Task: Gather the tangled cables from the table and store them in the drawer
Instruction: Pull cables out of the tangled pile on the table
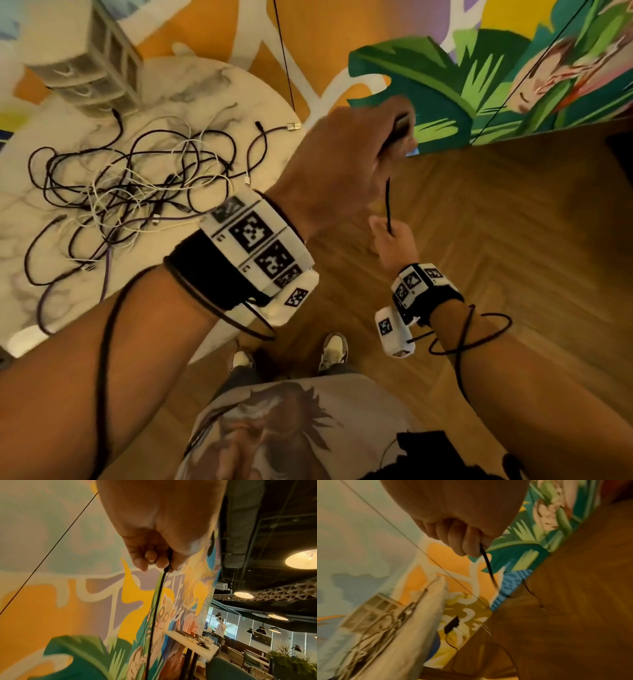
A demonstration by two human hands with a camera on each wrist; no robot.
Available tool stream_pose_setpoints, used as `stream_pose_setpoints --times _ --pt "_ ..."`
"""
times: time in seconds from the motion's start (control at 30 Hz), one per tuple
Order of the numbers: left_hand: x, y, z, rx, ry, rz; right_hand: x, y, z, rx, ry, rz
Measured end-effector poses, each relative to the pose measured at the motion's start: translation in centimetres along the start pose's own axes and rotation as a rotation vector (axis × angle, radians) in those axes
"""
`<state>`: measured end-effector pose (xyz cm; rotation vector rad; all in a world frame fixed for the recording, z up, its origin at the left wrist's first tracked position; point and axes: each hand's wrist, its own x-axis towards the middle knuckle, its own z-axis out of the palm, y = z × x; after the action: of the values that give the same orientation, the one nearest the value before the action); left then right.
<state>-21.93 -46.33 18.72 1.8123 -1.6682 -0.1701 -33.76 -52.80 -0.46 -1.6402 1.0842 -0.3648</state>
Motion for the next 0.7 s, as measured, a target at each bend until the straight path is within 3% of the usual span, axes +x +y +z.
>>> stream_pose_setpoints --times 0.1,0.17,0.23,0.27,0.4,0.47,0.53,0.7 --pt "1.7 0.8 -2.7 0.039 0.118 0.091 0.0 3.2 -0.2 0.006 0.102 0.180" --pt "2.0 1.1 -3.3 0.074 0.125 0.124 -0.2 4.5 0.2 -0.182 -0.067 0.222" --pt "1.6 1.3 -2.8 0.084 0.081 0.129 -0.6 5.0 1.1 -0.530 -0.442 0.228" --pt "1.1 1.3 -2.4 0.095 0.052 0.123 -0.8 5.1 1.5 -0.660 -0.527 0.207" --pt "-0.2 -0.2 -2.9 0.113 0.078 0.072 -0.2 5.7 1.7 -0.796 -0.540 0.210" --pt "-0.4 -0.9 -3.4 0.104 0.088 0.076 -0.4 5.9 1.7 -0.743 -0.557 0.212" --pt "-1.0 -1.3 -3.3 0.070 0.016 0.063 -0.7 5.7 1.9 -0.600 -0.538 0.205" --pt "-4.2 -2.6 -1.1 -0.080 -0.205 -0.021 -1.6 1.0 2.1 -0.145 -0.315 0.127"
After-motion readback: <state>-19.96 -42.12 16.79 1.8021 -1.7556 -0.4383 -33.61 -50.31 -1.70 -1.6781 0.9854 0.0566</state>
